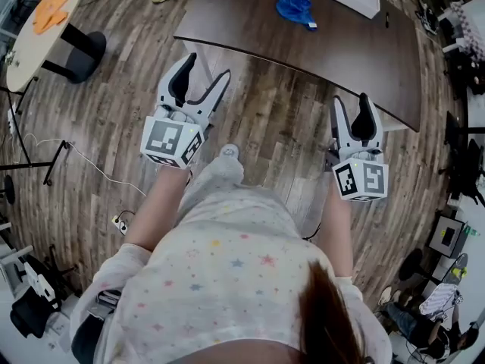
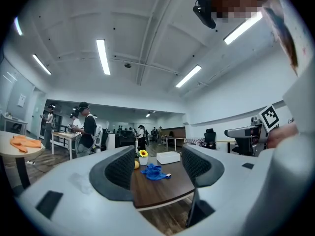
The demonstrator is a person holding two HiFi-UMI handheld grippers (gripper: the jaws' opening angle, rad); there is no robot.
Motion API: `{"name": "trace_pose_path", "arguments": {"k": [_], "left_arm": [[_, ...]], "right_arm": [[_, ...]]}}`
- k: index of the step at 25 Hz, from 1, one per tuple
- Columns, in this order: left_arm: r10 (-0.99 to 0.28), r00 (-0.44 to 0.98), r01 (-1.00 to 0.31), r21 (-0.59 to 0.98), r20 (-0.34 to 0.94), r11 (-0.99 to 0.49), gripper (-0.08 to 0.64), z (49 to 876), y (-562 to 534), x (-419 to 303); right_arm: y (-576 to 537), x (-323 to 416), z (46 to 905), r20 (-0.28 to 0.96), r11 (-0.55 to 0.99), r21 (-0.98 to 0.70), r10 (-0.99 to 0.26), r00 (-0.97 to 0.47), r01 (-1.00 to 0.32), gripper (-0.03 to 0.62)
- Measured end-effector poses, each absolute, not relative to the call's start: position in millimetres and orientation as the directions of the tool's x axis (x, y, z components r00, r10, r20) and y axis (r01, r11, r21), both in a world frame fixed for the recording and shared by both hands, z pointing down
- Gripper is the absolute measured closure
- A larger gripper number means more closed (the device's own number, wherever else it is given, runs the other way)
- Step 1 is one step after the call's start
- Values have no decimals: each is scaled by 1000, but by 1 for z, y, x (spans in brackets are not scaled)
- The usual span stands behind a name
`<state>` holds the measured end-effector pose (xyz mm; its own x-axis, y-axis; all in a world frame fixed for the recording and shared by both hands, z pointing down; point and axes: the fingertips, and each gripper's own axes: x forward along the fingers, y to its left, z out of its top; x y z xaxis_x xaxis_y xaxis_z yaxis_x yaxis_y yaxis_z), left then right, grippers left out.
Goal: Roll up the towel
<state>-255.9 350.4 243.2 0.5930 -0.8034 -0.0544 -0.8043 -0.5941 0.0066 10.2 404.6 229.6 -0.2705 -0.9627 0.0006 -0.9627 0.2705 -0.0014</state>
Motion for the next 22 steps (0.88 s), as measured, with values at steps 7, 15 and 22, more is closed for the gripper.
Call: {"name": "trace_pose_path", "arguments": {"k": [7, 15, 22], "left_arm": [[-759, 648, -761, 2, -57, -649, 284, 244, 281, -271], [-752, 659, -752, 4, -32, -659, 284, 258, 236, -271], [-766, 643, -766, 10, -21, -643, 282, 265, 199, -254]], "right_arm": [[354, 3, 233, -9, 190, -65, -982, -190, -980, 301], [320, -1, 238, 13, 153, 0, -988, -153, -988, 370], [269, 16, 247, 33, 182, -30, -983, -183, -983, 324]]}}
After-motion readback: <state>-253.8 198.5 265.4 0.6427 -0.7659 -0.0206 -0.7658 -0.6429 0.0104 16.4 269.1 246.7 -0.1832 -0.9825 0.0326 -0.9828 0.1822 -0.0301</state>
